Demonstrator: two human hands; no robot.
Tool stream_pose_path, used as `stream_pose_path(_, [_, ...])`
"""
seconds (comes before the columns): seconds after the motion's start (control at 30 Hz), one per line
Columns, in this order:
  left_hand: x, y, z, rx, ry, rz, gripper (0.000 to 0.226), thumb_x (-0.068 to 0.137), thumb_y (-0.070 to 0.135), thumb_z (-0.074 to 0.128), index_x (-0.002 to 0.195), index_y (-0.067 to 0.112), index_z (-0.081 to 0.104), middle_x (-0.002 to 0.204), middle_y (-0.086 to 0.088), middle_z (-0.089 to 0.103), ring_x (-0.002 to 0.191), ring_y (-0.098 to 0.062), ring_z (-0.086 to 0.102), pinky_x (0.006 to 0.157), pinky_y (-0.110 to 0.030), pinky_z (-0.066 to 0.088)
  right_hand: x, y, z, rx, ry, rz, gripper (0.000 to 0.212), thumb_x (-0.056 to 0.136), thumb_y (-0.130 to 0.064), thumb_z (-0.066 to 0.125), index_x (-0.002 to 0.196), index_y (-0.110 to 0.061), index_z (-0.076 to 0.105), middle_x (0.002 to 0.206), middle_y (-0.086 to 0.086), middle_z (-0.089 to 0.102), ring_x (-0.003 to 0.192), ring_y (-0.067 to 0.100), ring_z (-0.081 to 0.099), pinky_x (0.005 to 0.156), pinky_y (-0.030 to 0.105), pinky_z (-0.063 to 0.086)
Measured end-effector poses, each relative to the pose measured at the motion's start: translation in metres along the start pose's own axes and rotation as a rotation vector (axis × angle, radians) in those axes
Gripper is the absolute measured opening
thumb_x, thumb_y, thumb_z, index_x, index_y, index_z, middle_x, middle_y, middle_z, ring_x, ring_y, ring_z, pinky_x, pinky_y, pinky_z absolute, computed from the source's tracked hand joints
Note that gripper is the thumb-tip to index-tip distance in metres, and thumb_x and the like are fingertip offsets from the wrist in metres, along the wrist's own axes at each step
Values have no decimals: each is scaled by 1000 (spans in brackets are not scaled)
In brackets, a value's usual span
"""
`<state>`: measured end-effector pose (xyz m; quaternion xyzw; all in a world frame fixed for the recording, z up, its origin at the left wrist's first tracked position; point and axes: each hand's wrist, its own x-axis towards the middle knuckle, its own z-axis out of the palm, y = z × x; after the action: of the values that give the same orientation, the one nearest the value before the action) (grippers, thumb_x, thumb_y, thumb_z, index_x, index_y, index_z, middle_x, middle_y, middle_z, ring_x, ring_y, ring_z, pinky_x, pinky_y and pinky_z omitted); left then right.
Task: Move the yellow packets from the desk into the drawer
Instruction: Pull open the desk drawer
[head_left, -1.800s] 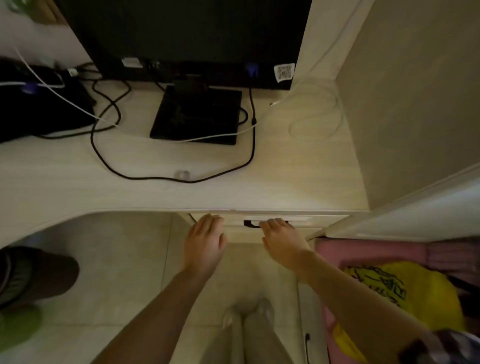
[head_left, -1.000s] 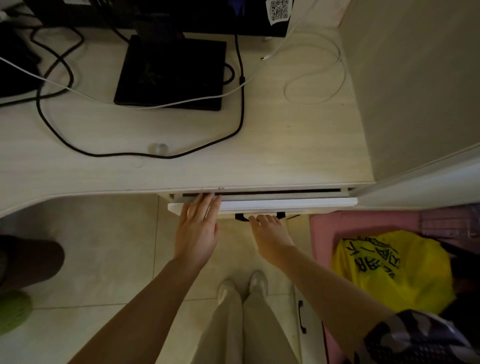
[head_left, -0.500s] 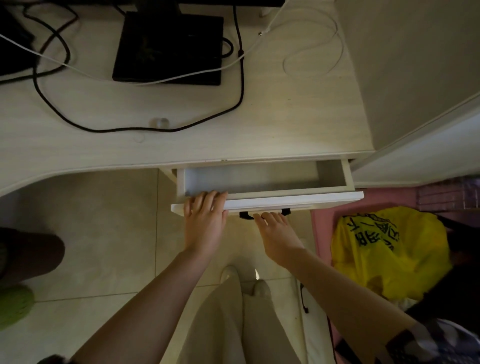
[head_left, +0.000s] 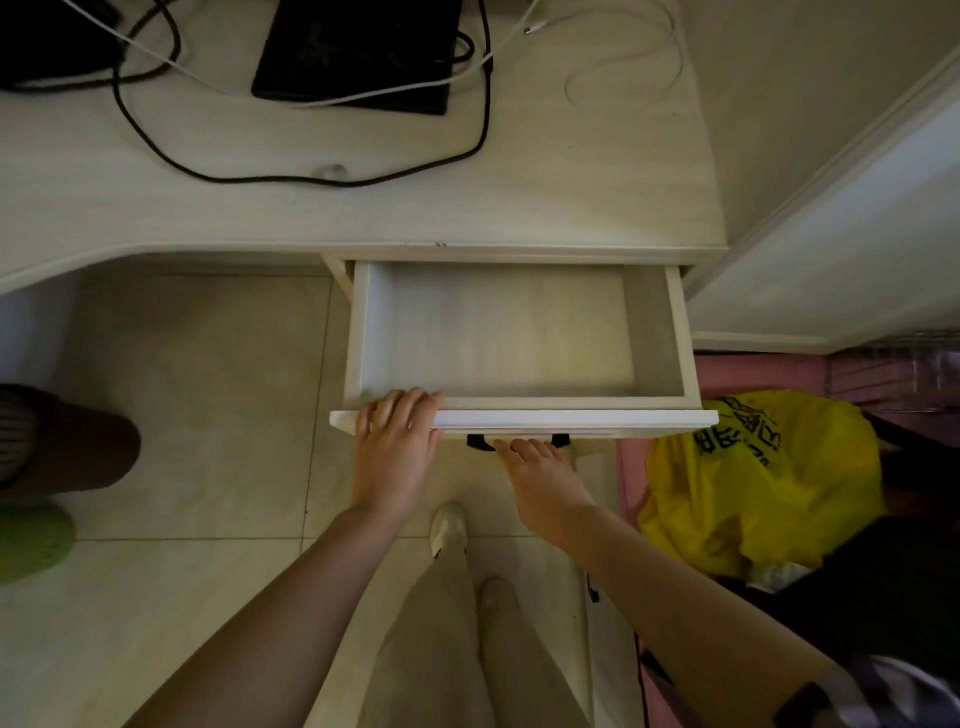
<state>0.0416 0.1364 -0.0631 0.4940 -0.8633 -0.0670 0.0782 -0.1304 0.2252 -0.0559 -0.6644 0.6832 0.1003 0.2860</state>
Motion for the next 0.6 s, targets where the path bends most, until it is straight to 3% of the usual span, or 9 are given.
stream_pose_path(0.6, [-88, 32, -18, -62, -107, -73, 40, 73, 14, 77, 111, 17, 64, 111, 1, 66, 105, -24, 60, 90, -43, 45, -71, -16, 39, 70, -116, 5, 66, 89, 0, 43, 150, -11, 19, 147, 12, 36, 137, 29, 32, 117, 37, 23])
